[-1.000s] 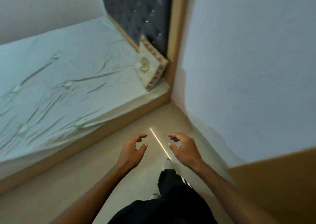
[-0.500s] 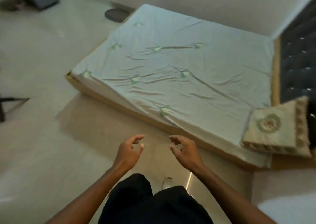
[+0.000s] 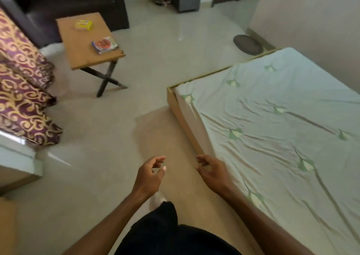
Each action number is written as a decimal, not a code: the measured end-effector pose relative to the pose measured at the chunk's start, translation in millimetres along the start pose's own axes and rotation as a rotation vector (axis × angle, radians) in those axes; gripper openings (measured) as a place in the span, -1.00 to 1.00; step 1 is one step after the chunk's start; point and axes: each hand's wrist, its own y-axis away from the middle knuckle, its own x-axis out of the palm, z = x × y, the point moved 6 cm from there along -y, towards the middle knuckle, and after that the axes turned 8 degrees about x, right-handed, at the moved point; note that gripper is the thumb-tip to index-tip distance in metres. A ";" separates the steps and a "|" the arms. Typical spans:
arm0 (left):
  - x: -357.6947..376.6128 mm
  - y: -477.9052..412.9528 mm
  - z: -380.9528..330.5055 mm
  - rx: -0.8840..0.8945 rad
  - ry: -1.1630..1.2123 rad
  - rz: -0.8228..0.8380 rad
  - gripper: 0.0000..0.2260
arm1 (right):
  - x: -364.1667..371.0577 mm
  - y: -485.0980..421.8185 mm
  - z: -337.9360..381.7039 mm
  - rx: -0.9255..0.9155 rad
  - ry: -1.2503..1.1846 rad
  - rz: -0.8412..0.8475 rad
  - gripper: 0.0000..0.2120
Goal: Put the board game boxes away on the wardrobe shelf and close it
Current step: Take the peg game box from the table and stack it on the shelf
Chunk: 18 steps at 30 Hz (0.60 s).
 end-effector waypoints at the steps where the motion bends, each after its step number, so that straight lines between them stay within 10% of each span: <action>1: -15.9 -21.9 2.6 -0.011 0.006 -0.021 -0.73 | 6.1 -27.6 19.3 -0.019 0.008 0.013 -0.69; 18: -225.5 -369.3 20.6 -0.090 0.098 -0.353 -0.77 | 122.0 -420.0 269.8 -0.210 -0.008 0.257 -0.70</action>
